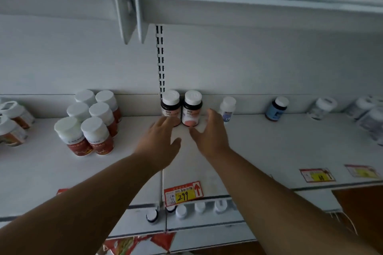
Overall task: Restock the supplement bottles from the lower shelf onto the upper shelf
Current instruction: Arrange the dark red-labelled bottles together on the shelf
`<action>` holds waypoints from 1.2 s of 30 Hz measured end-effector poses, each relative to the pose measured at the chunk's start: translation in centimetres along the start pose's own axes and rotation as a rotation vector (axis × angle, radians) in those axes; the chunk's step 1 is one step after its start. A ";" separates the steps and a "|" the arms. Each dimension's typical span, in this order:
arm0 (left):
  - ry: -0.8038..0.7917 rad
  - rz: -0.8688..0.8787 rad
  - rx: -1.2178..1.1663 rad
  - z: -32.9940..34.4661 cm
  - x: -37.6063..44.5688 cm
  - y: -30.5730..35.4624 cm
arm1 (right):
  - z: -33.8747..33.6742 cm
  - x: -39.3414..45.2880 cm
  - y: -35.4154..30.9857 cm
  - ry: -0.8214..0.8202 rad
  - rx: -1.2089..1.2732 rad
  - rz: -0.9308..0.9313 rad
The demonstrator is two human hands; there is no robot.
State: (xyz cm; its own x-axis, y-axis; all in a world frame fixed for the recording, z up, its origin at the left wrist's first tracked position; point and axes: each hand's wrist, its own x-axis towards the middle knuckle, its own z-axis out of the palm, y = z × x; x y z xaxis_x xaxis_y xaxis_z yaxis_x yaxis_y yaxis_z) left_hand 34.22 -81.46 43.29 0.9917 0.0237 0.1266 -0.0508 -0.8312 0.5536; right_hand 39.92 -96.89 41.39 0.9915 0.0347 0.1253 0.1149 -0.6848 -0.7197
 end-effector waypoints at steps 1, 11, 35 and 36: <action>0.003 0.026 -0.011 -0.3 -0.6 -0.2 | -0.2 -1.1 -0.5 0.009 -0.001 -0.010; -0.059 0.271 -0.107 -6.2 -6.8 -6.0 | 3.9 -13.0 -7.7 0.230 -0.018 -0.016; -0.348 -0.103 -0.180 1.9 -23.5 -23.4 | 23.8 -29.4 -2.8 -0.067 0.076 0.152; -0.348 -0.125 -0.192 3.2 -23.2 -24.6 | 25.6 -29.0 -1.8 -0.068 0.083 0.169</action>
State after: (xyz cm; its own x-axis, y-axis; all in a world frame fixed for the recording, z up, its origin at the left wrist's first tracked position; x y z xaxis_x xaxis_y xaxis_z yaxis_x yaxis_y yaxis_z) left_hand 12.85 -63.33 24.13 0.9707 -0.0986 -0.2193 0.0844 -0.7144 0.6947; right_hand 12.52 -78.02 21.58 0.9986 -0.0246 -0.0461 -0.0514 -0.6224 -0.7810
